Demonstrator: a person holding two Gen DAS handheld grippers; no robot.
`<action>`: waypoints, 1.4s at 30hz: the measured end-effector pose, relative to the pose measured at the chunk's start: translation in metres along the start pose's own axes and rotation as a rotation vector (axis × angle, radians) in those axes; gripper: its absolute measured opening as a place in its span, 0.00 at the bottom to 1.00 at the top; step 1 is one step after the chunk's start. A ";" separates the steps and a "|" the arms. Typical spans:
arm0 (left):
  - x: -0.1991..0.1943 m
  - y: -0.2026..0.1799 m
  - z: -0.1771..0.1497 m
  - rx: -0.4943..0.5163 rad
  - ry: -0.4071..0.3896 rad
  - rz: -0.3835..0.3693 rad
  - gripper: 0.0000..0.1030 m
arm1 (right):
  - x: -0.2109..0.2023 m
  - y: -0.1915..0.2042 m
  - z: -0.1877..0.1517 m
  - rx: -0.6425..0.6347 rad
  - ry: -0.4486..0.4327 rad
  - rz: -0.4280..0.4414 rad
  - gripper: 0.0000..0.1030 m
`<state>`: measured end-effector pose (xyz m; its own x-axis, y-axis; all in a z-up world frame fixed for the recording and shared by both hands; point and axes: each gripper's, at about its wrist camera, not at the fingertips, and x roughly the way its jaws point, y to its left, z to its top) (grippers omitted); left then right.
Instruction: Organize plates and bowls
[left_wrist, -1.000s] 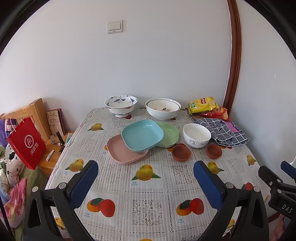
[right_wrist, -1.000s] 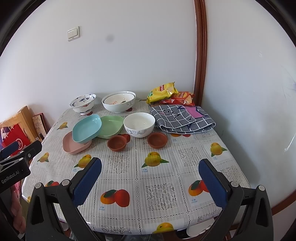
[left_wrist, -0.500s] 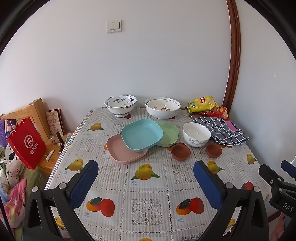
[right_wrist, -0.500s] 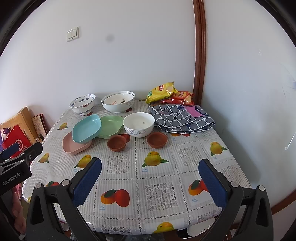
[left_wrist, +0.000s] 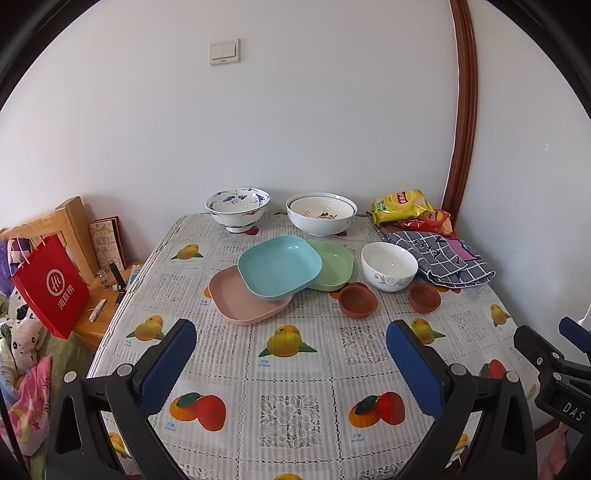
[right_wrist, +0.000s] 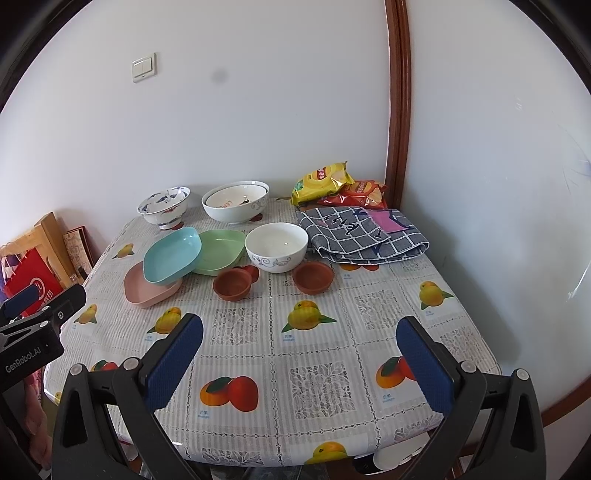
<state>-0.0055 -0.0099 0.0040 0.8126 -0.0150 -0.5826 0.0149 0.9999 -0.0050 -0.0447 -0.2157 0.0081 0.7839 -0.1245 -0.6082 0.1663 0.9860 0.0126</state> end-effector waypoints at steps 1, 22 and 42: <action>-0.001 -0.001 -0.001 0.003 0.002 0.002 1.00 | 0.000 0.000 0.000 0.001 0.001 0.001 1.00; 0.019 0.001 0.003 0.014 0.043 -0.016 1.00 | 0.016 0.002 0.006 0.021 0.013 0.017 1.00; 0.147 0.065 0.029 -0.033 0.215 0.059 1.00 | 0.153 0.064 0.045 -0.031 0.157 0.090 0.96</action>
<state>0.1318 0.0531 -0.0581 0.6683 0.0417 -0.7427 -0.0512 0.9986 0.0099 0.1132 -0.1766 -0.0481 0.6916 -0.0196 -0.7220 0.0794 0.9956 0.0491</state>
